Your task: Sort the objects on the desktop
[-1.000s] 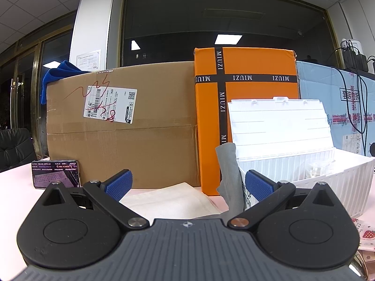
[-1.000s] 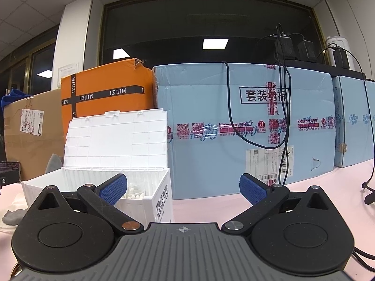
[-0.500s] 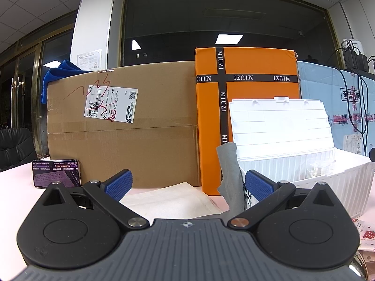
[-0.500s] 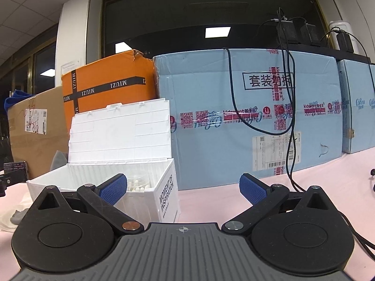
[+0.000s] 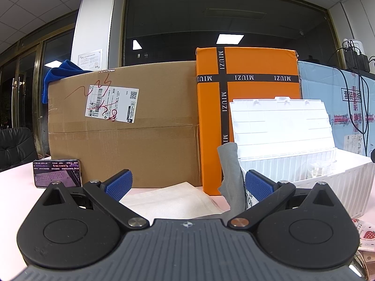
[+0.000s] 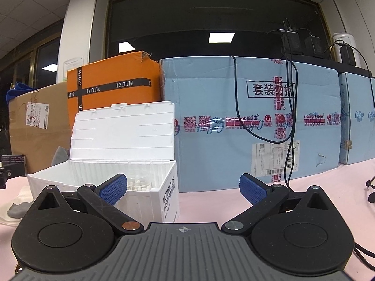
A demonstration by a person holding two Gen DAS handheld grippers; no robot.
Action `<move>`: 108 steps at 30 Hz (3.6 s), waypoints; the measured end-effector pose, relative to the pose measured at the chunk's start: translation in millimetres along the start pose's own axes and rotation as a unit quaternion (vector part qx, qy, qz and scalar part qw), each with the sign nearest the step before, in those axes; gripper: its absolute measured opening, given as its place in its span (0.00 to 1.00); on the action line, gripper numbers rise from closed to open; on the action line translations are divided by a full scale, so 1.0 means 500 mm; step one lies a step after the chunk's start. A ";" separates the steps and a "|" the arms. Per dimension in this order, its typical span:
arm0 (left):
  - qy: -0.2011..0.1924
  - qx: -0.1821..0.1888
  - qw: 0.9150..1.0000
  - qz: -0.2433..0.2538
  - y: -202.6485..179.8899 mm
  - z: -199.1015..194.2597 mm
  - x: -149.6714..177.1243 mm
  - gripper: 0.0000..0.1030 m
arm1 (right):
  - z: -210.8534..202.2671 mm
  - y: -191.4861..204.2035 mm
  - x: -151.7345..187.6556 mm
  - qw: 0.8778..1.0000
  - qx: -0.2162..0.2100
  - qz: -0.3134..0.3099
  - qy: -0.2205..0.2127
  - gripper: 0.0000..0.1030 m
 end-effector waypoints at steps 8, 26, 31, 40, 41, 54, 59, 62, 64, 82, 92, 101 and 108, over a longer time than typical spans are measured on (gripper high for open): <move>0.003 0.005 1.000 -0.001 -0.002 -0.001 0.002 1.00 | -0.005 0.009 0.001 1.000 -0.020 -0.001 0.003 1.00; 0.030 0.029 0.999 -0.005 -0.011 -0.005 0.014 1.00 | -0.015 0.032 0.007 0.998 -0.067 -0.004 0.019 1.00; 0.031 0.028 0.999 -0.006 -0.011 -0.010 0.015 1.00 | -0.018 0.042 0.011 0.996 -0.080 -0.008 0.028 1.00; 0.058 0.044 0.997 0.005 -0.027 -0.009 0.027 1.00 | -0.019 0.059 0.019 0.994 -0.103 -0.016 0.044 1.00; 0.060 0.047 0.997 0.009 -0.031 -0.010 0.028 1.00 | -0.019 0.062 0.020 0.993 -0.109 -0.016 0.047 1.00; 0.085 0.083 0.993 0.024 -0.063 -0.013 0.045 1.00 | -0.011 0.115 0.066 0.973 -0.181 -0.022 0.138 0.99; 0.090 0.085 0.992 0.022 -0.060 -0.013 0.045 1.00 | -0.008 0.113 0.079 0.968 -0.191 -0.007 0.161 0.77; 0.094 0.085 0.992 0.020 -0.057 -0.012 0.046 1.00 | -0.004 0.111 0.088 0.963 -0.203 0.006 0.180 0.64; 0.097 0.086 0.991 0.017 -0.056 -0.011 0.047 1.00 | -0.003 0.115 0.095 0.957 -0.215 0.010 0.193 0.61; 0.139 0.098 0.985 -0.012 -0.048 0.014 0.068 1.00 | 0.016 0.145 0.098 0.941 -0.235 -0.022 0.243 0.21; 0.149 0.105 0.983 -0.020 -0.049 0.017 0.073 1.00 | -0.001 0.190 0.073 0.942 -0.240 -0.039 0.231 0.10; 0.147 0.106 0.983 -0.021 -0.048 0.011 0.070 1.00 | 0.011 0.187 0.100 0.934 -0.234 0.045 0.265 0.12; 0.146 0.105 0.984 -0.019 -0.050 0.012 0.069 1.00 | 0.018 0.179 0.116 0.926 -0.231 0.096 0.283 0.14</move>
Point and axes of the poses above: each gripper's, at about its wrist camera, not at the fingertips, and z roughly the way its jaws point, y to its left, x to its underside, the point moved 9 cm from there along z, roughly the way its jaws point, and after that the axes turned 3 degrees about -z, right-handed, at the moved point
